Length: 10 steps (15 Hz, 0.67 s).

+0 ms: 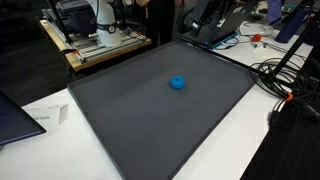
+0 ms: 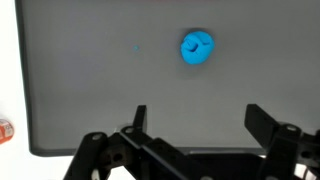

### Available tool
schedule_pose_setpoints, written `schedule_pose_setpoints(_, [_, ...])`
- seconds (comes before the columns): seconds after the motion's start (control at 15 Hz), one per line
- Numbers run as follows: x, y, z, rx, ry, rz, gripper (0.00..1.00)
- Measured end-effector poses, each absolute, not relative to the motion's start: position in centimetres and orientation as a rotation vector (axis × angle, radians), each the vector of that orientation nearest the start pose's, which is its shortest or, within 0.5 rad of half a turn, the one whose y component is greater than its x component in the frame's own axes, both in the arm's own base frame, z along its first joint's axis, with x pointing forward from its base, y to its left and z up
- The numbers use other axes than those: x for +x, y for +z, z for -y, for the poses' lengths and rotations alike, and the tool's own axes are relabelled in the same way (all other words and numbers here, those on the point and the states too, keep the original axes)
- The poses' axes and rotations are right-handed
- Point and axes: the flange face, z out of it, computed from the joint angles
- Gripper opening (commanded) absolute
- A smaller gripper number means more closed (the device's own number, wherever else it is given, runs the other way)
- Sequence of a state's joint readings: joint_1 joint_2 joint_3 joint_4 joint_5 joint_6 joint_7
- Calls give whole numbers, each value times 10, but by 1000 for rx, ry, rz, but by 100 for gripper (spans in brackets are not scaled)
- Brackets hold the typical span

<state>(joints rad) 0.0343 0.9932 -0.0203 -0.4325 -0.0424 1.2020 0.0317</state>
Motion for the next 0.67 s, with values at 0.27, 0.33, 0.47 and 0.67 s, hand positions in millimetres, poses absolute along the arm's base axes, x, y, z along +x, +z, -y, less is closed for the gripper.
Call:
schedule_pose_setpoints(0.27, [740,470,-38,-3179,262,18,100])
schedule_pose_setpoints(0.33, [739,472,-44,-3172,258,23,100])
schedule_pose_setpoints(0.47, [738,471,-57,-3166,261,14,100])
schedule_pose_setpoints(0.67, [737,460,-85,-3172,291,-27,100])
